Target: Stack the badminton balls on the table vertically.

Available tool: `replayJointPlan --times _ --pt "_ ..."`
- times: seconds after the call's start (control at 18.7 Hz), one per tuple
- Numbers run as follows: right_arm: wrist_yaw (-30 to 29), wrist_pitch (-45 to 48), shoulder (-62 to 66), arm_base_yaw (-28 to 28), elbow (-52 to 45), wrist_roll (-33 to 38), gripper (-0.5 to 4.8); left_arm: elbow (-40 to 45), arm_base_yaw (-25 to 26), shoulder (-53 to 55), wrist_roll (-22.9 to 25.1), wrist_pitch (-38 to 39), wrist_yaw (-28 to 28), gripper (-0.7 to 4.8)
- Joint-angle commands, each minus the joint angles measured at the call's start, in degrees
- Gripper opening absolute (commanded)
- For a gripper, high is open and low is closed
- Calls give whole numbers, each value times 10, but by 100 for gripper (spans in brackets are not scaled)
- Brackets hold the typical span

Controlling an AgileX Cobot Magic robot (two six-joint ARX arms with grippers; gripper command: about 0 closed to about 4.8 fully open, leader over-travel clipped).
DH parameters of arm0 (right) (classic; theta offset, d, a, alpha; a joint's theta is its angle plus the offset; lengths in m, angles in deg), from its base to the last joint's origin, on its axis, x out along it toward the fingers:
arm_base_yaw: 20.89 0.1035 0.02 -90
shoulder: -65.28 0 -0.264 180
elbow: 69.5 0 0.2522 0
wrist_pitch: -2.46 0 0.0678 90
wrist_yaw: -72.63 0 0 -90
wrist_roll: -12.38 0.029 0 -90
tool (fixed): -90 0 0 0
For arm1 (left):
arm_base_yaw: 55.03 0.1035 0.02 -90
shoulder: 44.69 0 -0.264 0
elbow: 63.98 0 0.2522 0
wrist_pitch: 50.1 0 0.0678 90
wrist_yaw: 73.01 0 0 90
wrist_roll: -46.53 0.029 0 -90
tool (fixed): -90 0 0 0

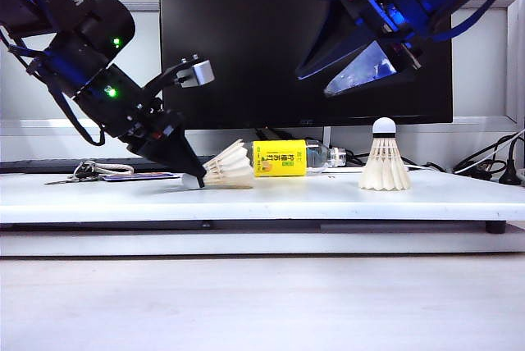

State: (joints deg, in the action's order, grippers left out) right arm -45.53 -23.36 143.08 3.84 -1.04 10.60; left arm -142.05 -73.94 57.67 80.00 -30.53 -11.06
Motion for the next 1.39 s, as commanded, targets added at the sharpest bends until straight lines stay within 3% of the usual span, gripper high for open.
replayJointPlan --times 0.05,0.37,0.75,1.28,1.39 --pt "0 3 -2 0 3 -2 270 -1 0 -3 -18 2 -25 178" --pt "2 2 3 0 3 -2 270 -1 0 -10 -21 14 -66 175" --pt "0 -3 3 0 3 -2 270 -1 0 -10 81 76 -28 188" --pt "0 -14 3 0 3 -2 270 -1 0 -10 68 78 -28 172" --pt "0 -15 3 0 3 -2 270 -1 0 -10 64 79 -29 141"
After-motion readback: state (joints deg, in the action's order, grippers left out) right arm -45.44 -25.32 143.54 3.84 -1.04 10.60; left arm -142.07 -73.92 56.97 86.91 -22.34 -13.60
